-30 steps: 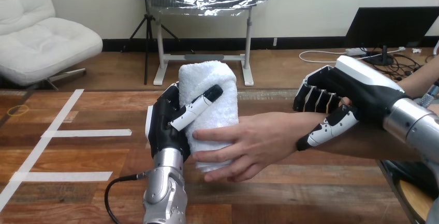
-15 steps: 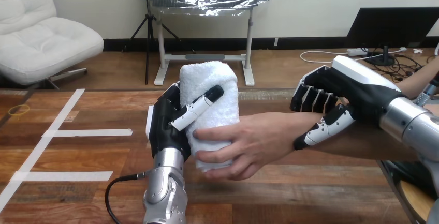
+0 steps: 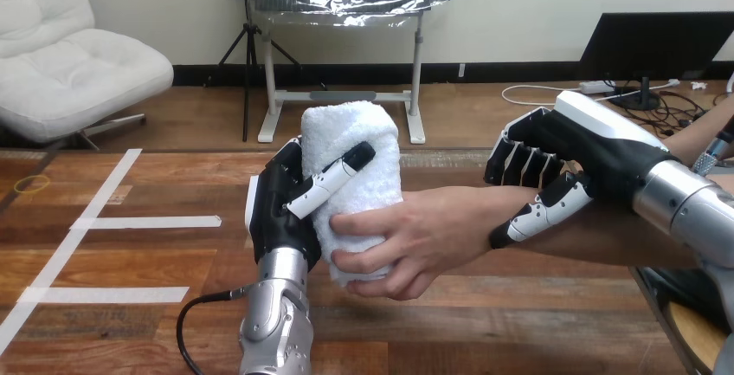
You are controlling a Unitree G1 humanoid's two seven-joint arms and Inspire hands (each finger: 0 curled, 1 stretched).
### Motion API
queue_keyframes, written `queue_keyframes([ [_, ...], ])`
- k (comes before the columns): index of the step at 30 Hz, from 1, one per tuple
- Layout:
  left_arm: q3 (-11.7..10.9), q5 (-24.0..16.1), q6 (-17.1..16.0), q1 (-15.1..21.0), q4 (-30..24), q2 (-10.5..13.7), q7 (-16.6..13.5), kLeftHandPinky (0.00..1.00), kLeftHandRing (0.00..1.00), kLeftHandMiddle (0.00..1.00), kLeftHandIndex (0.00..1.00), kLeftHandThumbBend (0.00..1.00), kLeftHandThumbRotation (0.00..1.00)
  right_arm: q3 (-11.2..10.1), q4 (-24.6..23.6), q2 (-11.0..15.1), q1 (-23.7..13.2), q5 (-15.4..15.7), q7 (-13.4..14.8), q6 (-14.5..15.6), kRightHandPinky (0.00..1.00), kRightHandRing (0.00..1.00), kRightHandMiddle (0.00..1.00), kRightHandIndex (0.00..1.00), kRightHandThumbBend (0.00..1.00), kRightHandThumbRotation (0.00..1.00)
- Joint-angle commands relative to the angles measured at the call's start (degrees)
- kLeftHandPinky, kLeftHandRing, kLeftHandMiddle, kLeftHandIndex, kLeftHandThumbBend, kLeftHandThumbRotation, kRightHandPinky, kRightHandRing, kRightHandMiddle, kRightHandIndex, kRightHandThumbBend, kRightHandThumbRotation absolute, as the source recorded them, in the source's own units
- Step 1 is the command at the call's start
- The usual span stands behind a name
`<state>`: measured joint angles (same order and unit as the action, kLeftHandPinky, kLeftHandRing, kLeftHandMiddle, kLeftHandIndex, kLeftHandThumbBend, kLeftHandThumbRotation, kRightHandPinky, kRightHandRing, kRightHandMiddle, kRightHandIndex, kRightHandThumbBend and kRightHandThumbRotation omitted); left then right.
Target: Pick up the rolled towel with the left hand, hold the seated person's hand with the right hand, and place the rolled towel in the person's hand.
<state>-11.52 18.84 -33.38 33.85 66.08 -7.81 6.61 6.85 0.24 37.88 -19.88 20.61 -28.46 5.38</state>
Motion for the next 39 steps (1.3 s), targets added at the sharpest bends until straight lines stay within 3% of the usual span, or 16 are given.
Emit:
queue_keyframes([
  [1,1.61,1.63,-1.94,16.90,-4.26,-14.36,3.32,0.29,0.35,0.40,0.41,0.75,0.00,0.27,1.29,-2.27,-3.90,-0.10,0.95,1.81,0.39,0.45,0.49,0.50,0.93,0.00],
  [17,1.80,2.61,-1.61,16.72,-5.08,-14.07,3.61,0.29,0.36,0.41,0.42,0.74,0.00,0.66,0.55,-2.49,-3.51,0.32,1.13,1.85,0.40,0.46,0.50,0.49,0.93,0.00],
  [26,1.94,3.14,-1.96,16.26,-5.91,-13.73,4.23,0.29,0.36,0.41,0.42,0.71,0.00,0.38,0.20,-1.81,-2.89,-0.68,-0.12,1.33,0.41,0.47,0.50,0.50,0.93,0.02],
  [32,1.97,4.03,-1.18,15.70,-7.06,-13.42,4.33,0.28,0.35,0.41,0.42,0.69,0.00,0.18,-0.68,-0.32,-2.36,-2.01,-3.12,2.05,0.44,0.50,0.54,0.54,0.92,0.09],
  [39,1.59,7.54,1.96,14.73,-9.26,-12.98,6.56,0.28,0.34,0.40,0.42,0.69,0.00,-0.34,-2.19,1.41,-2.02,-4.09,-8.57,5.01,0.51,0.58,0.62,0.63,0.91,0.17],
])
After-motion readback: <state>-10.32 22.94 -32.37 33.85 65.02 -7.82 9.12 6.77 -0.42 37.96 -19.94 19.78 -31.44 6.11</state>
